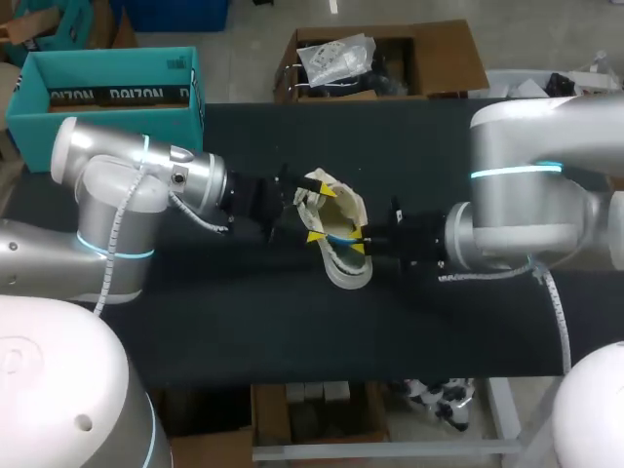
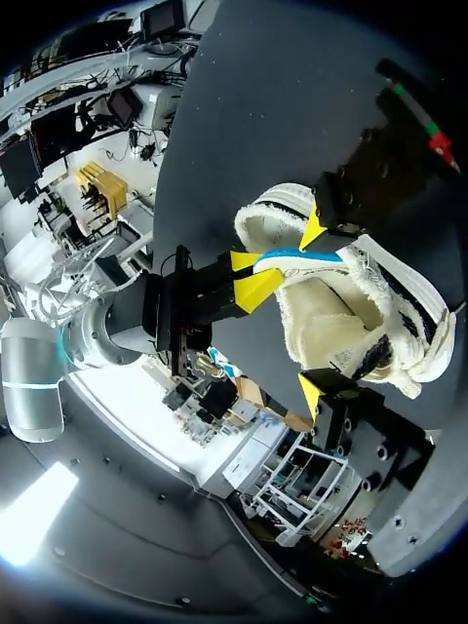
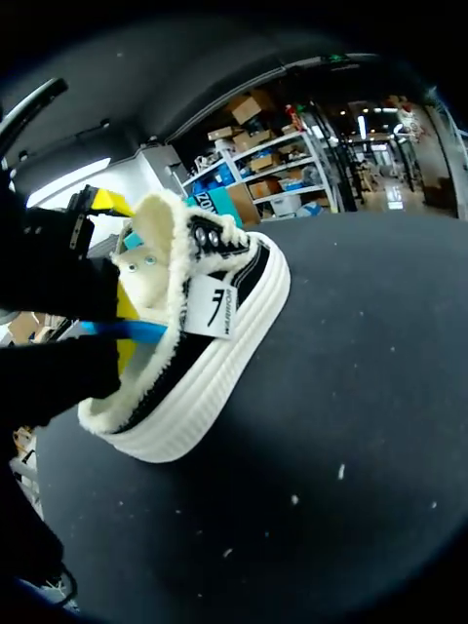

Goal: Open the shoe tongue, take the insole out of the shoe, put the insole back into the shoe, and pack the shoe into the shoebox

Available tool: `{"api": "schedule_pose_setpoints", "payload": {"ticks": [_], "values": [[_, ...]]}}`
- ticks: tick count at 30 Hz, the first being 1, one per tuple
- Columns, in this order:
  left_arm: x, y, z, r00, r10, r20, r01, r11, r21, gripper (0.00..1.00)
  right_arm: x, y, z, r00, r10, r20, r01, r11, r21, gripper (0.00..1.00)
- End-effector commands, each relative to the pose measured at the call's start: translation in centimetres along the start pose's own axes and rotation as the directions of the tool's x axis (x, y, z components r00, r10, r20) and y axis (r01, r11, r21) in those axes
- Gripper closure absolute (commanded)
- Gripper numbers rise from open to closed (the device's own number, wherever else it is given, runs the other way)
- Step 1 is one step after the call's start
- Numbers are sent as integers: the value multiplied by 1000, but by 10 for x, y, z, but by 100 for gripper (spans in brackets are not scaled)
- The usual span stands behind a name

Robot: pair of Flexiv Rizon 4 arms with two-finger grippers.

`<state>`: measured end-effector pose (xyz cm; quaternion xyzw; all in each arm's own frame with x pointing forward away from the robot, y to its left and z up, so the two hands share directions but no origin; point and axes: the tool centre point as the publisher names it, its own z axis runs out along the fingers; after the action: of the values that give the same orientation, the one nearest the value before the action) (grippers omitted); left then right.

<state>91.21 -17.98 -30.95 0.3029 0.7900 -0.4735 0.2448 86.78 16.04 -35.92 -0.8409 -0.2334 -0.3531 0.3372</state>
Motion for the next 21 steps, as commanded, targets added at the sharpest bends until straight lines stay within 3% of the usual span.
{"api": "schedule_pose_setpoints", "payload": {"ticks": [1,12,13,14,15,21], "values": [[-5,-15,-33,998,-44,-34,43,999,-31,0,-3,-3,4,988,4,154,7,997,-71,100],[-8,-22,-63,995,-103,2,103,992,-68,0,-31,-4,12,970,37,239,-10,994,-113,100],[-7,-22,-63,994,-105,3,105,992,-70,0,-31,-5,11,971,38,237,-11,994,-112,89],[-6,-22,-65,994,-107,5,107,992,-69,0,-31,-6,9,972,40,234,-14,993,-113,70],[-5,-21,-65,994,-110,6,111,991,-75,0,-30,-8,6,974,40,221,-15,993,-113,61],[-2,-20,-73,992,-124,24,126,988,-92,0,-15,-23,-26,986,2,165,20,991,-130,56]]}}
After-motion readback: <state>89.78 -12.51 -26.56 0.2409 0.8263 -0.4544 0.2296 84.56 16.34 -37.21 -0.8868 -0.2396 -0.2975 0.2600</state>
